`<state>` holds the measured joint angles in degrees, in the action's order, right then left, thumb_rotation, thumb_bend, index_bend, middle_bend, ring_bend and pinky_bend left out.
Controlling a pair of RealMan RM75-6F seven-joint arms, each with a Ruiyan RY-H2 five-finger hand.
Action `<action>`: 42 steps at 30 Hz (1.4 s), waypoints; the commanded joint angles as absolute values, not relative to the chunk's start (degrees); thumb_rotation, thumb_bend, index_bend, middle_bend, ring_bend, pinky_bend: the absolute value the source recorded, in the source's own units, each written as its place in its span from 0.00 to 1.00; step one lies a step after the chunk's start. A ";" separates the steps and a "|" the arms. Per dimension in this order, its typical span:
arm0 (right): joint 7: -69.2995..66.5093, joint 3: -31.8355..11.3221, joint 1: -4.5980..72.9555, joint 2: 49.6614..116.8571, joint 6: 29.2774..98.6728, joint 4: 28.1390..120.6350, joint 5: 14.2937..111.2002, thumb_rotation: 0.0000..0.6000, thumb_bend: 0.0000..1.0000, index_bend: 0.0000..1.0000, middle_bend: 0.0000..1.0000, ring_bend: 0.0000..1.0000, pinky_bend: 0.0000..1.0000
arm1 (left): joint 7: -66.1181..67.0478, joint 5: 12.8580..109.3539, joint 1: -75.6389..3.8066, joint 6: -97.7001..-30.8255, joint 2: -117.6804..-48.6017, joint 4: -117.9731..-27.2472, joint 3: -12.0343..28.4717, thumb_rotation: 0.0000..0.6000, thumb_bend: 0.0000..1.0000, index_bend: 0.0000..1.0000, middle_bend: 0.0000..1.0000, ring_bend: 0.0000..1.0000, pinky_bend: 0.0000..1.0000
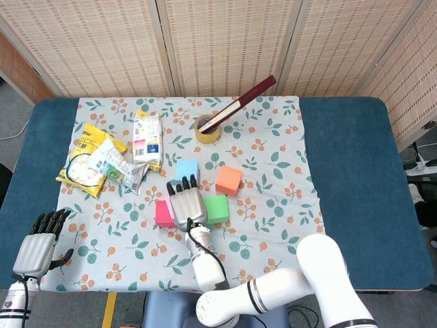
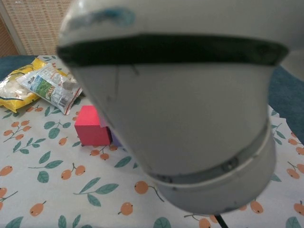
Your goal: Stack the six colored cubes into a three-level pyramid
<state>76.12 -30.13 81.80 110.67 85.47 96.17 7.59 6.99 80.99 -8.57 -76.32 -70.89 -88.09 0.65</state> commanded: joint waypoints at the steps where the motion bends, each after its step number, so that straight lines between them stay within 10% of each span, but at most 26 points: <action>1: 76.68 -30.36 81.62 110.20 85.30 96.76 6.85 1.00 0.21 0.00 0.14 0.01 0.00 | 7.01 80.99 -8.56 -76.35 -70.91 -88.08 0.64 1.00 0.32 0.00 0.04 0.00 0.05; 42: 70.24 -22.90 79.46 108.12 78.68 97.30 17.01 1.00 0.18 0.00 0.00 0.00 0.00 | 7.21 80.67 -8.67 -76.02 -70.97 -88.14 0.62 1.00 0.31 0.00 0.04 0.00 0.05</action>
<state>70.49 -23.10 79.48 107.91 78.87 97.61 16.62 7.19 80.68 -8.67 -76.03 -70.97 -88.13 0.61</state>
